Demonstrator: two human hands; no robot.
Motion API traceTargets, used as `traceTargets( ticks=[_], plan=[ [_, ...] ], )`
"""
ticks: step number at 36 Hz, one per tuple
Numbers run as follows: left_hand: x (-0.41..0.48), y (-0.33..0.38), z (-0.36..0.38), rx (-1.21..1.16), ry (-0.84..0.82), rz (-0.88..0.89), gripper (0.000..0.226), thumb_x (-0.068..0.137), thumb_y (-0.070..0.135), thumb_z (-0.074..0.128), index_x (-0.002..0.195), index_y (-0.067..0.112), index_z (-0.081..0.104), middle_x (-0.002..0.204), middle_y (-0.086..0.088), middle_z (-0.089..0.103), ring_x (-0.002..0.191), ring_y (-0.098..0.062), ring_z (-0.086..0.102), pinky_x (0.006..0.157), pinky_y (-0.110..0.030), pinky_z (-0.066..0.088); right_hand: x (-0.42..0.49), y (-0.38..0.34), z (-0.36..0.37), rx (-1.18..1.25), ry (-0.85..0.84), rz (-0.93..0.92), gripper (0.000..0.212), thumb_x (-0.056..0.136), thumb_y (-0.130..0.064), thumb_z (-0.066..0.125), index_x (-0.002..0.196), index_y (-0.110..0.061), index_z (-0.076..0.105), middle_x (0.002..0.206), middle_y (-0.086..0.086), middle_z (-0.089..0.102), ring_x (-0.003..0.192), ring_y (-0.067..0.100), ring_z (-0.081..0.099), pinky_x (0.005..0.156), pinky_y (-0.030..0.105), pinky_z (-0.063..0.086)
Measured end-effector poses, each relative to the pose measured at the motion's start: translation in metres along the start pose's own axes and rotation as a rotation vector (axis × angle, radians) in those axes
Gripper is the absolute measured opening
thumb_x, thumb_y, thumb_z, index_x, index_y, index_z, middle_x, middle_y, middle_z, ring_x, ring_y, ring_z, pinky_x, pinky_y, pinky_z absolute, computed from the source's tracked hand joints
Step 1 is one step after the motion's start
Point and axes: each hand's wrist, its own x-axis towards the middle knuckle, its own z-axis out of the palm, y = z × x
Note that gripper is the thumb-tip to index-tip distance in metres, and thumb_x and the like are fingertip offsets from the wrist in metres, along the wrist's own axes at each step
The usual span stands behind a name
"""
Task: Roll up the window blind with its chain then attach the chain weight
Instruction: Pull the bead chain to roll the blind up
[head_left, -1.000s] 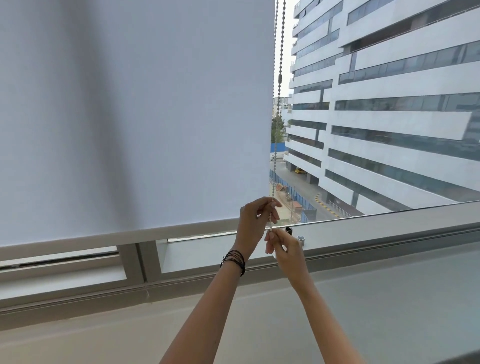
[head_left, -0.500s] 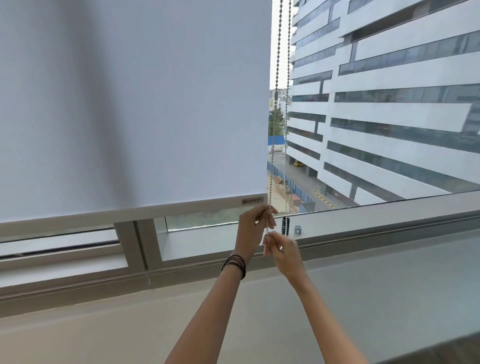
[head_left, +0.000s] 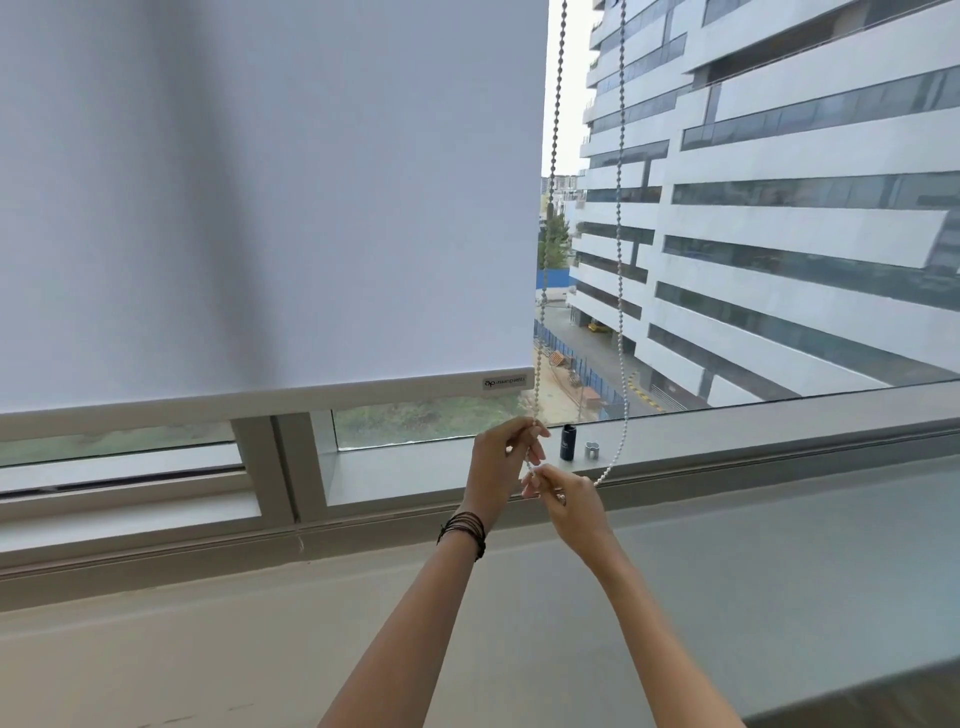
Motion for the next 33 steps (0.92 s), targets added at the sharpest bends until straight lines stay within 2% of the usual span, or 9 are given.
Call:
traceTargets(
  ticks=[3,5,7,14,18,21,23,27,33],
  plan=[
    [-0.002,-0.002,-0.001,0.000,0.014,-0.005,0.018,0.095,0.006,0.051,0.085,0.008,0.066,0.060,0.003,0.064,0.057,-0.002,0.061,0.063,-0.014,0.049,0.005,-0.002,-0.007,-0.007,0.012,0.006,0.016,0.092,-0.007,0.050,0.097,-0.009,0.065,0.096,0.006,0.069,0.086,0.018,0.063,0.078,0.032,0.052],
    [-0.003,-0.003,-0.002,0.005,0.019,-0.006,0.018,0.095,0.007,0.051,0.086,0.008,0.066,0.060,0.002,0.064,0.057,-0.006,0.062,0.064,-0.016,0.050,0.011,-0.008,-0.014,-0.010,0.087,0.010,0.019,0.092,-0.004,0.048,0.100,-0.010,0.065,0.100,0.006,0.067,0.085,0.014,0.059,0.072,0.015,0.046],
    [-0.004,-0.003,-0.003,0.005,0.020,-0.004,0.019,0.095,0.008,0.051,0.085,0.011,0.067,0.061,0.001,0.064,0.058,-0.008,0.063,0.064,-0.018,0.052,0.019,-0.017,-0.022,0.014,0.202,0.015,0.021,0.092,-0.003,0.047,0.100,-0.010,0.065,0.099,0.005,0.068,0.083,0.012,0.058,0.066,0.007,0.041],
    [-0.006,0.001,-0.001,-0.003,0.012,-0.008,0.021,0.095,0.007,0.051,0.082,0.014,0.066,0.060,0.001,0.063,0.056,-0.007,0.062,0.065,-0.022,0.054,0.065,-0.086,-0.056,0.284,0.355,-0.083,0.021,0.098,-0.009,0.039,0.106,-0.006,0.058,0.090,0.006,0.066,0.077,0.013,0.063,0.064,0.009,0.048],
    [-0.006,0.002,0.000,0.000,0.014,-0.004,0.020,0.094,0.005,0.052,0.082,0.011,0.067,0.058,0.004,0.063,0.055,-0.004,0.062,0.064,-0.018,0.053,0.094,-0.136,-0.075,0.510,0.351,-0.096,0.028,0.101,-0.015,0.031,0.112,0.000,0.053,0.087,0.004,0.063,0.073,0.007,0.060,0.054,0.009,0.046],
    [-0.007,0.002,0.000,-0.005,0.010,-0.004,0.021,0.095,0.006,0.051,0.082,0.010,0.067,0.058,0.004,0.063,0.055,-0.005,0.062,0.064,-0.019,0.053,0.111,-0.170,-0.088,0.614,0.330,-0.132,0.028,0.102,-0.016,0.028,0.111,-0.002,0.051,0.088,0.004,0.063,0.072,0.009,0.061,0.056,0.014,0.047],
    [-0.007,0.003,-0.001,-0.007,0.003,-0.002,0.022,0.095,0.005,0.051,0.082,0.011,0.067,0.059,0.003,0.063,0.055,-0.005,0.062,0.064,-0.020,0.053,0.119,-0.187,-0.095,0.636,0.313,-0.163,0.028,0.102,-0.016,0.029,0.113,-0.002,0.051,0.089,0.005,0.064,0.071,0.010,0.062,0.059,0.020,0.047],
    [-0.008,0.005,-0.004,-0.025,-0.003,-0.020,0.021,0.095,0.006,0.051,0.083,0.009,0.067,0.060,-0.001,0.063,0.055,-0.006,0.061,0.063,-0.020,0.054,0.131,-0.210,-0.104,0.605,0.302,-0.196,0.026,0.100,-0.012,0.033,0.117,0.000,0.050,0.089,0.007,0.064,0.067,0.012,0.061,0.058,0.021,0.045],
    [-0.009,0.007,-0.009,-0.044,0.001,-0.047,0.021,0.095,0.005,0.050,0.083,0.005,0.067,0.062,-0.004,0.064,0.056,-0.010,0.061,0.064,-0.019,0.053,0.141,-0.218,-0.110,0.541,0.289,-0.224,0.025,0.098,-0.007,0.037,0.108,0.003,0.058,0.067,0.002,0.056,0.052,0.008,0.052,0.052,0.020,0.044]
  ],
)
